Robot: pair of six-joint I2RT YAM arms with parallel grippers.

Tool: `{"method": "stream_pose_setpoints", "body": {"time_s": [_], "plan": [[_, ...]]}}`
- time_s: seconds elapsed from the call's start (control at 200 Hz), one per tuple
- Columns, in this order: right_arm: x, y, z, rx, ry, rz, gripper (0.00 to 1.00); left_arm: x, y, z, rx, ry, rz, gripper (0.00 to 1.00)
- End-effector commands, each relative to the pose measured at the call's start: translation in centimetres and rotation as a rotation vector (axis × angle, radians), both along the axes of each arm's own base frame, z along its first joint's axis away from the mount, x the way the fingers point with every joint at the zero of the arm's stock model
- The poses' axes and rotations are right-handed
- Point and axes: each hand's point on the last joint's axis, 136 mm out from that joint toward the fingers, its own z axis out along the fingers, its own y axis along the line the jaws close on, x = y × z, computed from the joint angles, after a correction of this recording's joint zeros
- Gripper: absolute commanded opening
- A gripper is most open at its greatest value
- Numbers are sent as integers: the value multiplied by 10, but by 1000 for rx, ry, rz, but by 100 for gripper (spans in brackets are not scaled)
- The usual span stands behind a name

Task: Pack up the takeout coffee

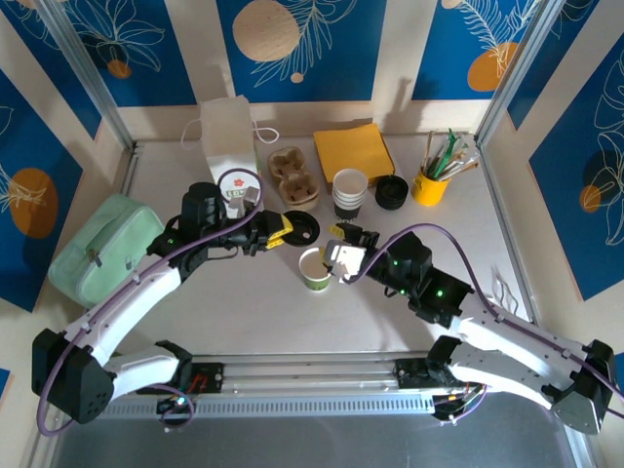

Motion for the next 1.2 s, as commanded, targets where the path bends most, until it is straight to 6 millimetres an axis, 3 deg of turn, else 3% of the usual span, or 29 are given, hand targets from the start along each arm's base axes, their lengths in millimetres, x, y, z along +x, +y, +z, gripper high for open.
{"method": "stream_pose_setpoints", "body": {"time_s": [0.0,0.635,1.196], "plan": [[2,4,13,2,-62,-1,47,-3,1,17,-40,-28,-14,9],[13,15,27,1,-118,-22,39,-8,-2,22,-34,-36,-29,9],[21,20,25,-48,-171,-28,32,-9,-8,30,-54,-42,-52,9]]}}
